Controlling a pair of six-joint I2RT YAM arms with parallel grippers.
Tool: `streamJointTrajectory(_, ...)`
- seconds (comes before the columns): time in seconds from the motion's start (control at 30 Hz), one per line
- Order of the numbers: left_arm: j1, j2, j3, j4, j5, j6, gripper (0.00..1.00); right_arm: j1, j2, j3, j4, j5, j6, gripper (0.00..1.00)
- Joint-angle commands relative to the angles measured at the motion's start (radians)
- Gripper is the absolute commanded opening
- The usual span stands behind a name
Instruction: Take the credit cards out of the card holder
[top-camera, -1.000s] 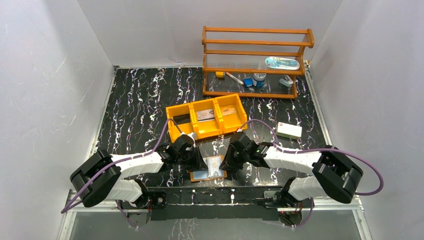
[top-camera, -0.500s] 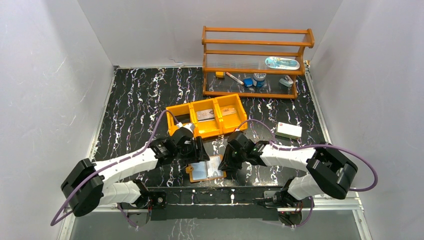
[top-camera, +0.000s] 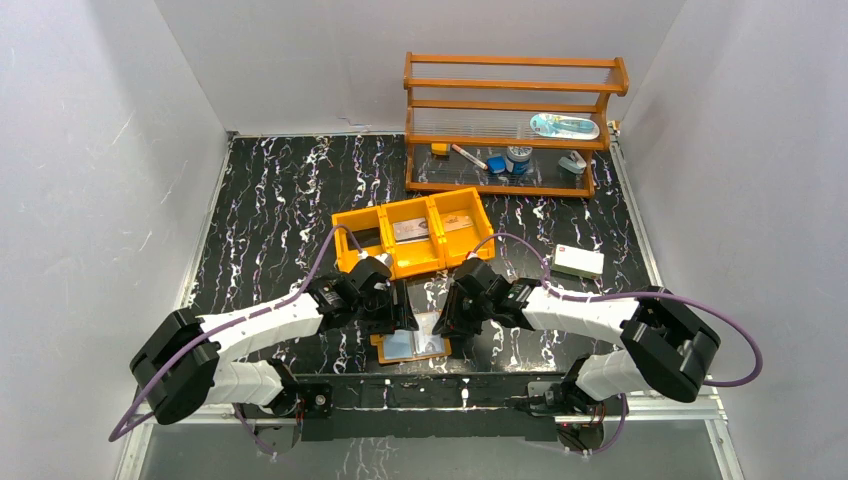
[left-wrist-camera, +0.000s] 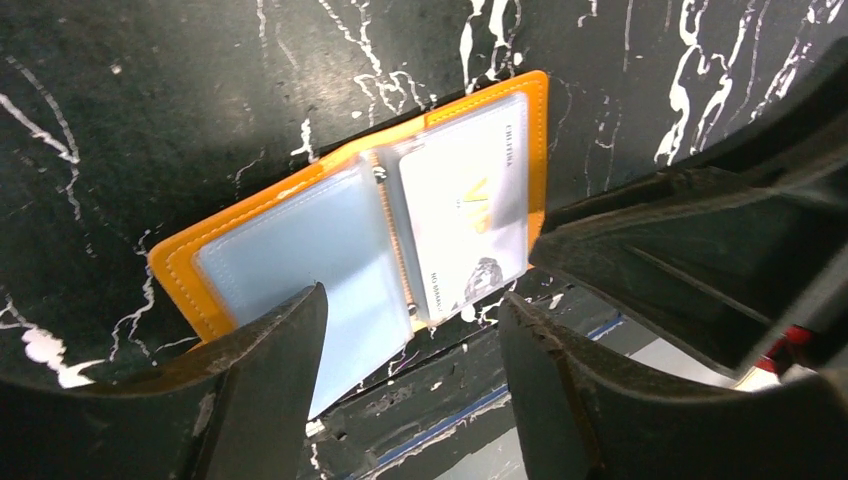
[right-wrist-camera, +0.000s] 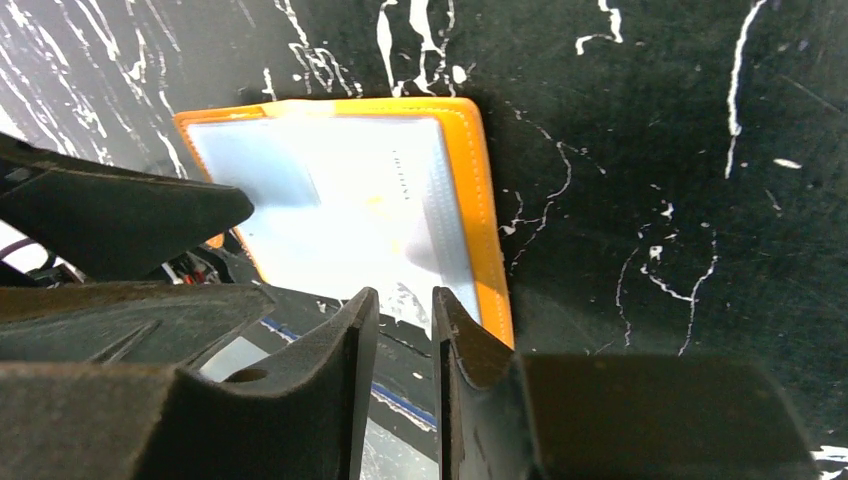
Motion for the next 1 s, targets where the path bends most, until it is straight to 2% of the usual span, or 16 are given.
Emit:
streamJointTrajectory(0.0, 0.004, -0.047, 0.019, -0.088, -0.052, 0.02, 0.65, 0.001, -0.041, 0.049, -0.021, 0.006, -0.016, 0.35)
streamJointTrajectory(0.1, 0.004, -0.079, 0.039, -0.146, -0.092, 0.038, 0.7, 0.0, -0.019, 0.053, -0.022, -0.003, -0.02, 0.35)
streamJointTrajectory(0.2, 0.004, -0.075, 0.037, -0.166, -0.091, 0.042, 0.7, 0.001, 0.015, 0.05, 0.016, -0.036, -0.029, 0.35)
streamJointTrajectory(0.3, 0.003, -0.041, 0.001, -0.137, -0.053, 0.037, 0.65, 0.001, 0.074, 0.071, -0.017, -0.046, -0.049, 0.34)
streamJointTrajectory(0.4, 0.003, -0.005, -0.051, -0.068, 0.008, 0.022, 0.57, 0.0, 0.11, 0.064, 0.026, -0.093, -0.059, 0.3)
streamJointTrajectory(0.57, 0.004, 0.032, -0.081, -0.027, 0.036, 0.008, 0.44, 0.001, 0.085, 0.053, 0.043, -0.094, -0.053, 0.26)
streamJointTrajectory(0.73, 0.003, 0.03, -0.084, -0.024, 0.036, 0.008, 0.41, 0.001, 0.024, 0.067, 0.052, -0.099, -0.053, 0.26)
streamJointTrajectory(0.97, 0.004, 0.009, -0.064, -0.024, 0.031, 0.005, 0.4, 0.001, 0.005, 0.109, -0.018, -0.07, -0.057, 0.34)
